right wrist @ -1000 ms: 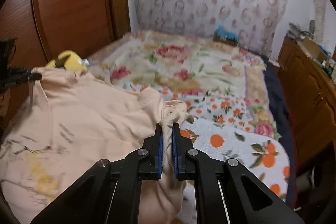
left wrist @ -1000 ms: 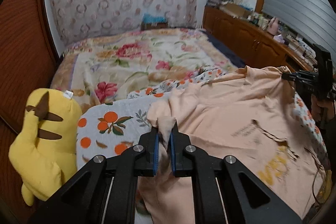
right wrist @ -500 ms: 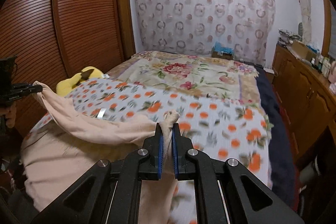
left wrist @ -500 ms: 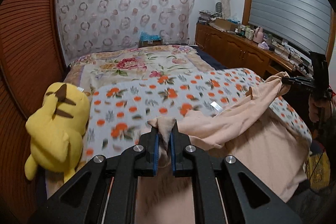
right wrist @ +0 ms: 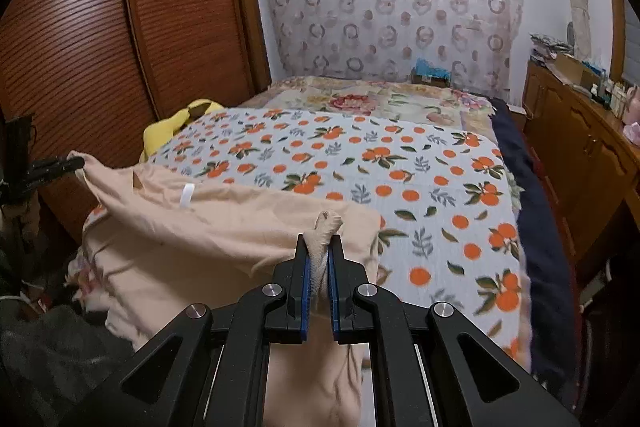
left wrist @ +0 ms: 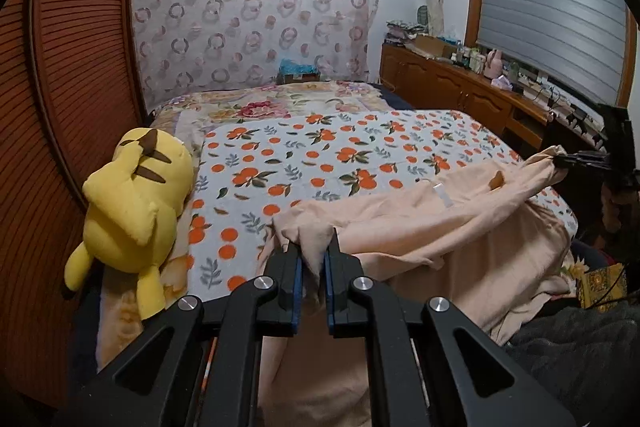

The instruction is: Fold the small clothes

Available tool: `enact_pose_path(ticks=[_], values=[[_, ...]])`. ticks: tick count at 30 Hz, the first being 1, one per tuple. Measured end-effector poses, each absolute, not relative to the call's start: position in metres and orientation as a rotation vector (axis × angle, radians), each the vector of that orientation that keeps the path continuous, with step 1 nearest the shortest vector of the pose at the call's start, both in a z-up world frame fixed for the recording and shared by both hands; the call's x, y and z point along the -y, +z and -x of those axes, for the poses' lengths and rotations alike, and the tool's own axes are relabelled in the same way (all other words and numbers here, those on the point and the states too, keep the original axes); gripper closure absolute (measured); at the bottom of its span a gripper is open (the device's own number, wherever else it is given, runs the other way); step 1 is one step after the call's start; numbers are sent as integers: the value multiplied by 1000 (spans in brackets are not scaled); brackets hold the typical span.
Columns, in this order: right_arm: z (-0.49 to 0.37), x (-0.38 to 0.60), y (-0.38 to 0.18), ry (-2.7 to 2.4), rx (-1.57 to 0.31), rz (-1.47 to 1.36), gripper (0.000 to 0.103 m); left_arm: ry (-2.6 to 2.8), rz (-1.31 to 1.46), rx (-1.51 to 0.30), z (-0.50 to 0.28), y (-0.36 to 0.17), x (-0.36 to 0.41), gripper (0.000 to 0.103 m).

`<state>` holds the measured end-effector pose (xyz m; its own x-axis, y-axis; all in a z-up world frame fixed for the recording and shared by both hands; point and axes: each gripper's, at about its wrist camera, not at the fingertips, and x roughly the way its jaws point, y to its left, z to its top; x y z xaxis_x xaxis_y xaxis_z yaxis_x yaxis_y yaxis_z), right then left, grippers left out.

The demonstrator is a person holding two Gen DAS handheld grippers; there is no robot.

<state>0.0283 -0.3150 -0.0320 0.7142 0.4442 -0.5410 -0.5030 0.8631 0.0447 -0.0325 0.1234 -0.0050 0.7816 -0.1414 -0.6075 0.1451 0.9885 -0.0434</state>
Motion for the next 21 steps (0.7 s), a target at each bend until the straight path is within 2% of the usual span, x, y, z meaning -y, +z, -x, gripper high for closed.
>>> enact_pose_path(ticks=[5, 9, 11, 13, 17, 19, 21], values=[[-23, 300, -40, 519, -643, 141, 95, -133, -25, -707, 29, -24, -121, 93], [-39, 290, -52, 506, -709, 158, 95, -143, -2, -754, 23, -40, -124, 87], [-42, 284, -53, 498, -722, 179, 93, -140, 7, -758, 24, -43, -126, 80], [-43, 283, -49, 493, -718, 190, 92, -130, 12, -749, 25, -43, -129, 65], [-42, 286, -36, 489, -687, 204, 91, -134, 37, -739, 23, -40, -135, 51], [-41, 288, -32, 483, -670, 210, 91, -128, 31, -730, 21, -39, -136, 28], [-42, 289, -26, 469, -653, 216, 89, -128, 26, -724, 17, -38, -135, 24]])
